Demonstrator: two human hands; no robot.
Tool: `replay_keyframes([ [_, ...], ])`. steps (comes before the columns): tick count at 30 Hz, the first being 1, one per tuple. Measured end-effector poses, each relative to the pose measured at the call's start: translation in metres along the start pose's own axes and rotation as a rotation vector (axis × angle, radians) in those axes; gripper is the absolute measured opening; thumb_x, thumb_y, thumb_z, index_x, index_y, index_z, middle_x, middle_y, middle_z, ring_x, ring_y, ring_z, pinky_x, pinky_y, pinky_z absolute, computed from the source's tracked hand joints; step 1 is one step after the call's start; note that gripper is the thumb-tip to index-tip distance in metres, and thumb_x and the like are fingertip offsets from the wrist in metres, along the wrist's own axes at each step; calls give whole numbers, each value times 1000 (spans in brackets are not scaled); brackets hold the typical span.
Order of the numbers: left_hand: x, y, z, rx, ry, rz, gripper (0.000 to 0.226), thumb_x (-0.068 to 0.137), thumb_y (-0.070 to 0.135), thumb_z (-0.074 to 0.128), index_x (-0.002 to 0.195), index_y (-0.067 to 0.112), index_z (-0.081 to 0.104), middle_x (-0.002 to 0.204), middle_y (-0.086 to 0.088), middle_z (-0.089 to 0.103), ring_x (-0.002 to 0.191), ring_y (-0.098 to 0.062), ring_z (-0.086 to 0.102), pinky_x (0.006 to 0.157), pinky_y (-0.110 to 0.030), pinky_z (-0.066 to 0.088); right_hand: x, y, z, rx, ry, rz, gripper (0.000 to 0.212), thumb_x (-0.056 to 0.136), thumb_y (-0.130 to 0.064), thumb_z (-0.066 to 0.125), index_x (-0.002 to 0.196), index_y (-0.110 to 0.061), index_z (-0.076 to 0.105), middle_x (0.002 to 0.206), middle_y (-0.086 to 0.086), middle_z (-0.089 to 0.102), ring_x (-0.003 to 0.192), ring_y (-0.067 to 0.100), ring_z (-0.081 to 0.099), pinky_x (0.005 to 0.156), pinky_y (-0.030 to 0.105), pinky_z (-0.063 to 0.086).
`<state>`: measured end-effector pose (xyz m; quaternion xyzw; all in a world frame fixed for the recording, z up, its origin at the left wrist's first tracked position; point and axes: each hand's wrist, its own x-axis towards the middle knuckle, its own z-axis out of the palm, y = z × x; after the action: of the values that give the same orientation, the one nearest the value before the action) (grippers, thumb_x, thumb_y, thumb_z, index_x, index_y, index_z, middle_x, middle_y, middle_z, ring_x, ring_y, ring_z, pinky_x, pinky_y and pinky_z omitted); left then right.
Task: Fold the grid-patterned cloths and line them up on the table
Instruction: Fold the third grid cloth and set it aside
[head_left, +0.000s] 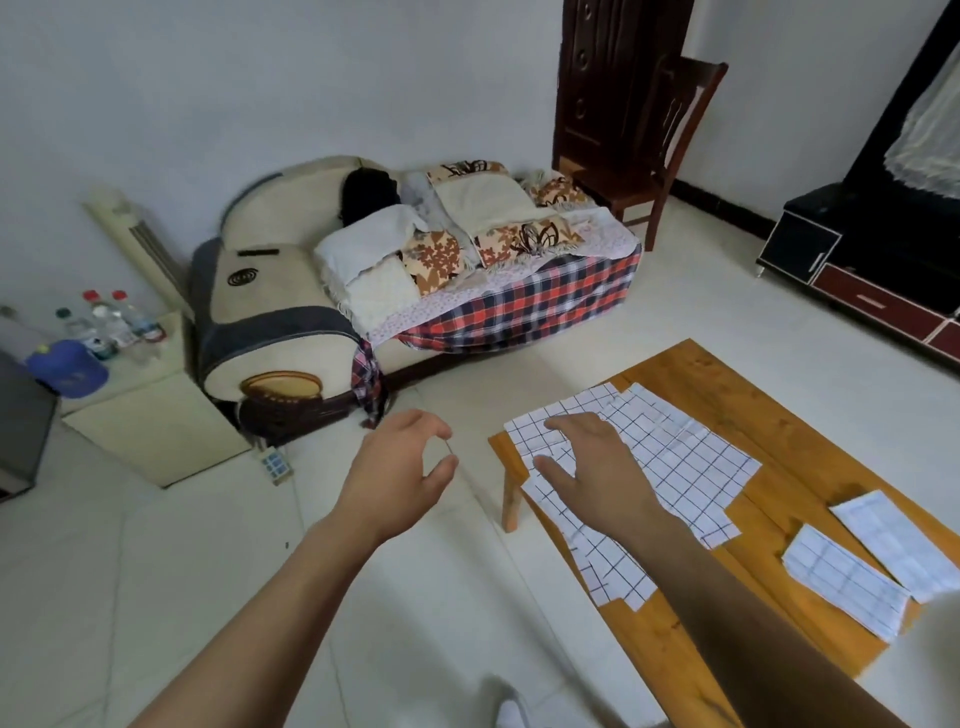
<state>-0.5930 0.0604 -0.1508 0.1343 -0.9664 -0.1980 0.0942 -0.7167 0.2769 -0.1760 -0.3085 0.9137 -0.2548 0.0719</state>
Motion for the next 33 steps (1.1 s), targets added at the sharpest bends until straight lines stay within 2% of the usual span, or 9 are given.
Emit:
replay_keyframes([
  [4,68,-18,-16,20,10,33,27,90,38,64,114,26,61,115,6,59,107,-17,52,90,-35,46,53,-7,-6,-2,-6,13,49,95,-47,55,140,-28,45,145,-6,45,132,14,40,111,34,33],
  [8,126,-22,-7,-26,-57,105,28,89,40,62,113,26,61,117,6,60,113,-17,52,95,-40,46,82,3,-17,-24,29,80,49,95,-49,54,139,-28,46,146,-7,45,133,14,40,111,36,34],
  [14,205,-14,28,-125,-177,274,27,91,33,66,116,24,61,120,8,57,117,-11,49,98,-31,45,97,28,-26,-49,138,311,51,93,-45,58,139,-24,47,146,-2,46,135,18,40,110,42,39],
  [17,241,-16,42,-160,-257,376,27,93,35,64,118,25,60,119,15,54,116,-8,49,100,-33,44,100,33,-23,-91,176,441,51,93,-45,59,139,-24,47,146,-2,46,134,18,40,109,37,39],
  [19,264,-22,51,-211,-303,450,27,92,35,65,116,25,61,118,12,58,114,-10,52,100,-37,45,102,32,-20,-110,202,523,51,93,-45,59,138,-23,48,143,-2,48,132,18,42,107,36,39],
  [22,293,-31,56,-234,-382,539,27,91,35,64,116,25,61,117,12,58,113,-9,51,100,-32,43,105,20,-14,-122,235,633,49,93,-44,60,135,-22,51,138,-1,52,126,18,47,104,36,42],
  [25,322,-29,56,-229,-385,659,28,91,33,65,116,21,62,118,9,60,112,-10,52,97,-28,43,106,7,-13,-126,280,716,48,92,-44,61,134,-23,52,136,-1,54,126,19,48,102,37,44],
  [31,348,-6,74,-247,-451,785,26,90,33,65,114,24,62,119,7,62,111,-12,53,96,-35,49,102,7,-6,-121,360,829,47,92,-43,62,133,-21,53,134,0,55,124,20,50,99,38,47],
  [33,347,-3,85,-266,-487,772,25,90,33,66,113,25,62,119,8,62,111,-12,54,96,-34,49,100,11,3,-78,363,859,47,92,-42,62,133,-20,53,133,1,55,123,21,51,99,38,47],
])
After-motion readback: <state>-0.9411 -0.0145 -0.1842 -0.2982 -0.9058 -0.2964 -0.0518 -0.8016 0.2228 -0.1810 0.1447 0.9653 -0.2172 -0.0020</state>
